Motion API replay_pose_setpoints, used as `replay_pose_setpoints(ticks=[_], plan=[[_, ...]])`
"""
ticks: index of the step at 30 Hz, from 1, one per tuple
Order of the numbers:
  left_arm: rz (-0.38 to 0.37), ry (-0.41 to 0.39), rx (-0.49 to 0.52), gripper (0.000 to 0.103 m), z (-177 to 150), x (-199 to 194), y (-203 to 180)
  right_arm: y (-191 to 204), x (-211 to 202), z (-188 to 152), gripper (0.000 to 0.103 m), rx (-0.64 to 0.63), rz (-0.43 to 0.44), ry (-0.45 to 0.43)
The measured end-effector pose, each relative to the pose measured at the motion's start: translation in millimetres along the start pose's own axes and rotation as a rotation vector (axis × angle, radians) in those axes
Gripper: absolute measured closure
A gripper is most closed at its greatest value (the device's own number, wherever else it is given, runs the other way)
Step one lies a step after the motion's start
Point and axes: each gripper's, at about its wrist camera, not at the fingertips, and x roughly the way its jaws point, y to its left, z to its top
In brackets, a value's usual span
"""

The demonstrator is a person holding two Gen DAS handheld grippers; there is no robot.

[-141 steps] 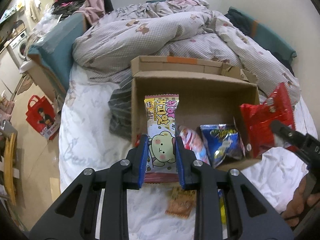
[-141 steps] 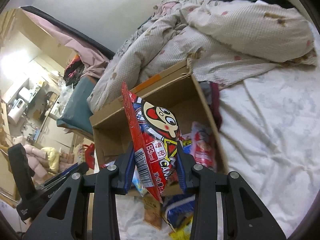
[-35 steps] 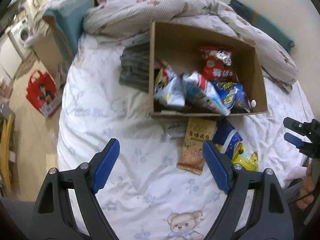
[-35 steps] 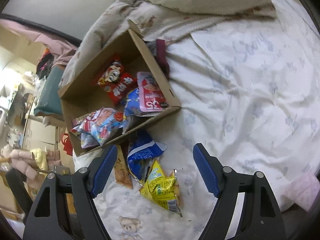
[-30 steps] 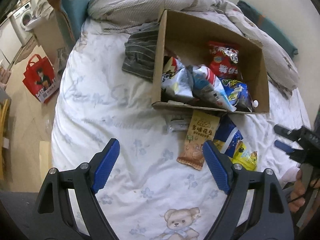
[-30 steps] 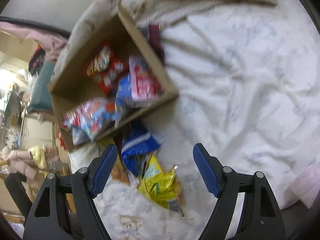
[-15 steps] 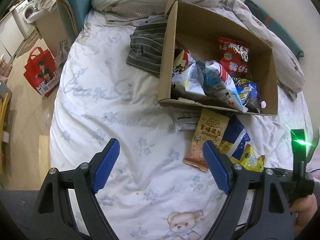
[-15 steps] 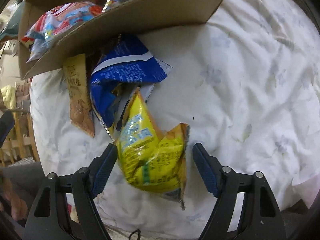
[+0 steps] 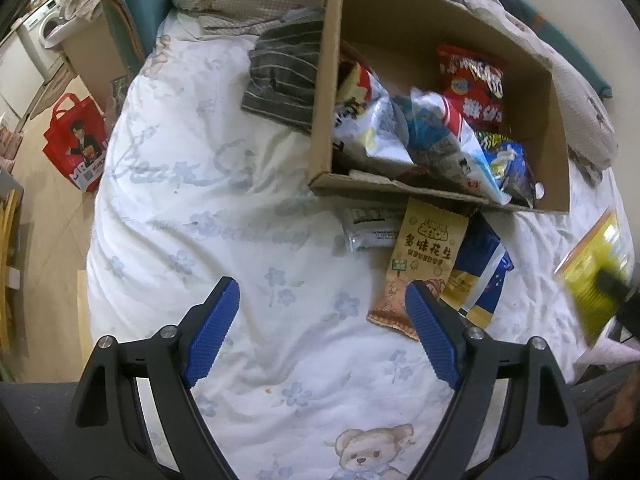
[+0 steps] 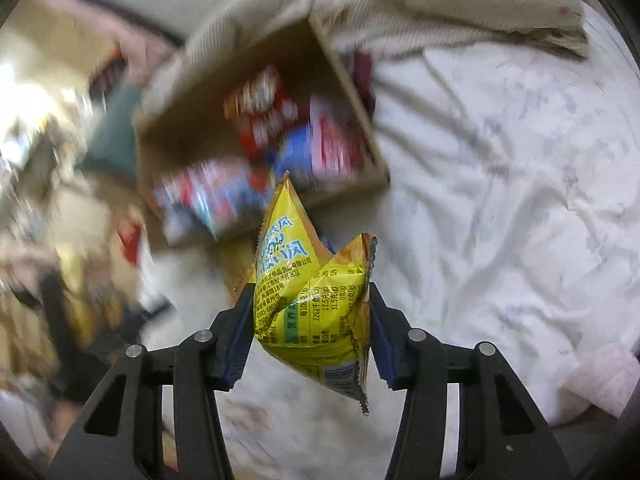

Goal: Organize snacks
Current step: 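Grasp the yellow chip bag with the right tool while the left grasps the Uncle Zach peanut bag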

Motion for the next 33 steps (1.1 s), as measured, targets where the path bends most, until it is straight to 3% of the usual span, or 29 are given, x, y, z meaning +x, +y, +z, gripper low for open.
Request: replay_pose_setpoints(ticks=[6,13,20,23,24,25,28,33], plan=[[-0.048,0.032,0.072,0.021,-4.1,23.0,-19.2,-16.8,14.8,3.3,0.050,0.108,0.016,0.057],[-0.084,0.100,0.219,0.026,-10.3,54.5,-55.7,-15.9,15.2,1.9,0.050,0.097,0.024,0.061],[-0.082,0.144,0.284,0.026,-10.2,86.8,-72.1,-18.0,16.7,4.0,0.050,0.114,0.030,0.068],[-0.081,0.135,0.282,0.039,-9.1,86.7,-72.9,-17.4,17.2,3.9,0.050,0.104,0.026,0.067],[-0.089,0.137,0.279,0.054,-8.4,85.6,-72.5,-16.6,17.2,3.6,0.050,0.101,0.026,0.067],[-0.093,0.144,0.272,0.061,-7.2,85.2,-71.9,-16.3,17.5,3.6,0.050,0.099,0.026,0.068],[-0.103,0.152,0.248,0.067,-5.4,80.3,-67.1,-15.2,18.6,3.9,0.050,0.097,0.024,0.070],[-0.096,0.158,0.217,0.068,-8.8,70.9,-58.3,-12.8,20.7,4.7,0.050,0.093,0.018,0.071]])
